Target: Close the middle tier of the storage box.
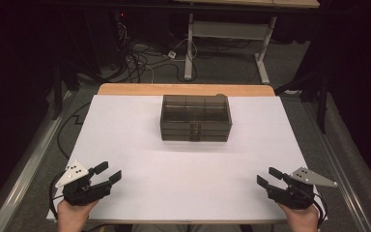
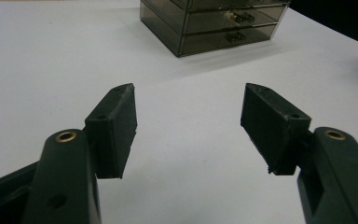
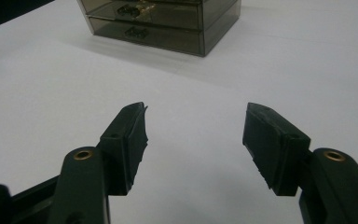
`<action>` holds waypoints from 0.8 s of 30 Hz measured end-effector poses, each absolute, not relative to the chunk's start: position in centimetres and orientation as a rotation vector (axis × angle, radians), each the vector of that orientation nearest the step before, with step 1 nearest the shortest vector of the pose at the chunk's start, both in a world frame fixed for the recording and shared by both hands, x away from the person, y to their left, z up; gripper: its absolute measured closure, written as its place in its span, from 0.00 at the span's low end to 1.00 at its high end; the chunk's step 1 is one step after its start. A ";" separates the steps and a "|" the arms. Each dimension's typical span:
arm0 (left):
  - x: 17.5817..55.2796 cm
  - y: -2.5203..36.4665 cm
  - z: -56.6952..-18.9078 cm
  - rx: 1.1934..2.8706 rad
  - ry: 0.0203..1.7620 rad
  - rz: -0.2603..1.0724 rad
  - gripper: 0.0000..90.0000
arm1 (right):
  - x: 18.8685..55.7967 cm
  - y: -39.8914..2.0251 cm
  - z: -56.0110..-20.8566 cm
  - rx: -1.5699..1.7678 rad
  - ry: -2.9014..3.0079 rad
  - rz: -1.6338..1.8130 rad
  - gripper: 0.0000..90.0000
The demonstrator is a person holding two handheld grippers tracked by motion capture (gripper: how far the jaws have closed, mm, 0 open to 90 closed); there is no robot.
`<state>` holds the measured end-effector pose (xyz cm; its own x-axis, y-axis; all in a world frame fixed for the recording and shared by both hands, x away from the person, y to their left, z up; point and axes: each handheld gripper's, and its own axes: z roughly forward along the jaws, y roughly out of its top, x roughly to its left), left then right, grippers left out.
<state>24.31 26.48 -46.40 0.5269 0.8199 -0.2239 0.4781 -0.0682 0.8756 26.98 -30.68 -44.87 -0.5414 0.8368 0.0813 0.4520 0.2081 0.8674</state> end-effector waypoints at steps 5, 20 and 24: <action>24.2 26.7 -46.6 1.703 1.112 0.415 0.39 | 26.8 -31.0 -45.0 1.203 2.066 1.294 0.42; 23.8 27.2 -46.9 1.694 1.127 0.444 0.38 | 26.2 -31.9 -45.4 1.223 2.040 1.303 0.40; 23.8 27.4 -47.0 1.685 1.135 0.442 0.38 | 26.1 -32.2 -45.4 1.233 2.031 1.307 0.39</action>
